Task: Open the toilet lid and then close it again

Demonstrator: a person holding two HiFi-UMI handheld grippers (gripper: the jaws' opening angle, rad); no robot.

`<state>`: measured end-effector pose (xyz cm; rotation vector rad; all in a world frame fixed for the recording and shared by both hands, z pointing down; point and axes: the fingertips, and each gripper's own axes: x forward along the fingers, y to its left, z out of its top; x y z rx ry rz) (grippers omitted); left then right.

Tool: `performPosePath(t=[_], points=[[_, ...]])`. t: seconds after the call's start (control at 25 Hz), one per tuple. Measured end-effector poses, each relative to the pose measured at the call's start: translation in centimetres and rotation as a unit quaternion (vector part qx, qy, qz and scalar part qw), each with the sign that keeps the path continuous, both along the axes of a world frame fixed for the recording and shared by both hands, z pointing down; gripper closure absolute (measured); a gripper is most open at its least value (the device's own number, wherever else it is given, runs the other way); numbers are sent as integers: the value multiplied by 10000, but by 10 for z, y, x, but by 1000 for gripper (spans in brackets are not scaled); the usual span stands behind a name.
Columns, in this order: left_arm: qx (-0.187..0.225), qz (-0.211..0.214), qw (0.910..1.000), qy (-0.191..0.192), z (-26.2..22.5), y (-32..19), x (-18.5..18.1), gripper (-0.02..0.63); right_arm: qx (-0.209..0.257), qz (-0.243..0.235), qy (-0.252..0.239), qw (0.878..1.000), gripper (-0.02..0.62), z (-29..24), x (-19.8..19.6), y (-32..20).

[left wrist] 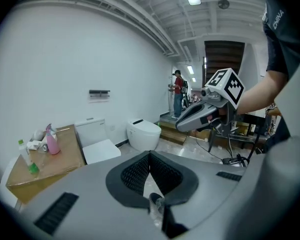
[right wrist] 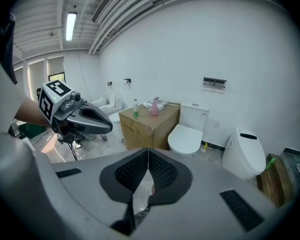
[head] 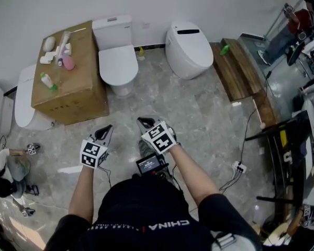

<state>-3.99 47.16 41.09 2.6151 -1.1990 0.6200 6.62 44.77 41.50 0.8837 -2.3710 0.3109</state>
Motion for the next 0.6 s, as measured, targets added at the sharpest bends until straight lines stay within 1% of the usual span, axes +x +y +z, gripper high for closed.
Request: performPosePath(t=[0.16, 0.32, 0.44, 0.6], points=[[-22, -70, 9999, -102, 10, -57, 4, 597, -34, -191, -106, 9998, 580, 13, -7, -65], [-115, -293, 9993, -178, 11, -134, 9, 597, -59, -362, -208, 9991, 580, 12, -9, -150], [-148, -396, 9989, -198, 5, -197, 20, 597, -81, -514, -183, 9985, 580, 9, -2, -214], [-134, -514, 9984, -206, -5, -271, 33, 597, -68, -581, -171, 9981, 580, 3, 10, -292]])
